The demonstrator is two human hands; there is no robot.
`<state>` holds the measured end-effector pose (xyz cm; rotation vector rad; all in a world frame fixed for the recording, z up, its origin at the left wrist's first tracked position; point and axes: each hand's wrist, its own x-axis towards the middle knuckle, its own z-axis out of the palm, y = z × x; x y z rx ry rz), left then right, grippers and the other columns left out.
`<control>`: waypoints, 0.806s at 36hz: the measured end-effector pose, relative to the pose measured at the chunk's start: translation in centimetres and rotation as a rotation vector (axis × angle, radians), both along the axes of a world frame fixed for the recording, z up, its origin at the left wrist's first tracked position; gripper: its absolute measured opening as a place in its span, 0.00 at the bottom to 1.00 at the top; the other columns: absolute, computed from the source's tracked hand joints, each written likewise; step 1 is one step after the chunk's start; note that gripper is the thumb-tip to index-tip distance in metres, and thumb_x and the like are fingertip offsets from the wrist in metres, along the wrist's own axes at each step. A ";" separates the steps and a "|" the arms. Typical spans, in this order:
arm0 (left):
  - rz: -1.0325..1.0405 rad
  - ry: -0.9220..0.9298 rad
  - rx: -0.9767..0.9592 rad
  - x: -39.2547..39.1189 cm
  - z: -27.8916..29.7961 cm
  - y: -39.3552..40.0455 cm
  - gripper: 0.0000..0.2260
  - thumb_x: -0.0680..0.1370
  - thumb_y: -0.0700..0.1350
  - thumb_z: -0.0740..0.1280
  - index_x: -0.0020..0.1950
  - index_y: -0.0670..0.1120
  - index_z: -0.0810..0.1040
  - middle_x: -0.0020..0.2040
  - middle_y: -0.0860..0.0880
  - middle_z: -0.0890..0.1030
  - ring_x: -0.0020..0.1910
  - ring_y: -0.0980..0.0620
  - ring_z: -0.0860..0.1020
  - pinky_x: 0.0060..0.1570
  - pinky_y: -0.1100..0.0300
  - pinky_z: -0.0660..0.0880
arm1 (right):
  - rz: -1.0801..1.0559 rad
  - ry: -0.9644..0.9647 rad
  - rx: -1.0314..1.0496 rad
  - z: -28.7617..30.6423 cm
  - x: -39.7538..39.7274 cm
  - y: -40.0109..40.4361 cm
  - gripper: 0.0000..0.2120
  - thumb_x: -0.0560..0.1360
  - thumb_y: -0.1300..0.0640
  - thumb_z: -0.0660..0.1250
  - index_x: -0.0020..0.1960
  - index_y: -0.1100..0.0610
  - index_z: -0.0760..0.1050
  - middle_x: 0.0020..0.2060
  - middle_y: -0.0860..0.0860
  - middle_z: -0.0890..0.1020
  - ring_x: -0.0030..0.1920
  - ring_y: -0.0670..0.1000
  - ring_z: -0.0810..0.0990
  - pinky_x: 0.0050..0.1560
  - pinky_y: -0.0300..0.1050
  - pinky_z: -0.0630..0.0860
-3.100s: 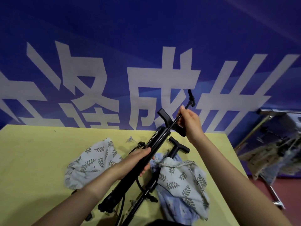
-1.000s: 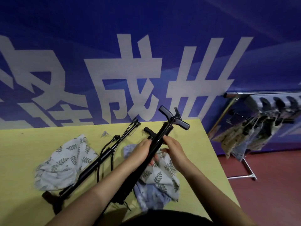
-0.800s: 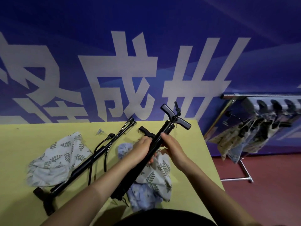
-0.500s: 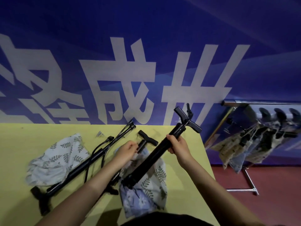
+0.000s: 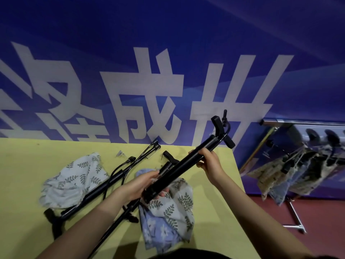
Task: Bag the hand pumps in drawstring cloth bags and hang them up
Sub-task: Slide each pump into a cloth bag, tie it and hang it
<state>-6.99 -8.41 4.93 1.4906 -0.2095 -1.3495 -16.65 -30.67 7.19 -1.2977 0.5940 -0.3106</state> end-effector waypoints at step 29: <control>0.334 -0.544 0.237 0.7 -3.7 -1.4 0.10 0.81 0.43 0.59 0.44 0.46 0.78 0.43 0.48 0.81 0.43 0.49 0.78 0.40 0.58 0.70 | 0.025 0.128 0.102 -3.1 0.3 3.0 0.11 0.76 0.62 0.66 0.54 0.70 0.75 0.49 0.66 0.82 0.48 0.63 0.84 0.49 0.53 0.82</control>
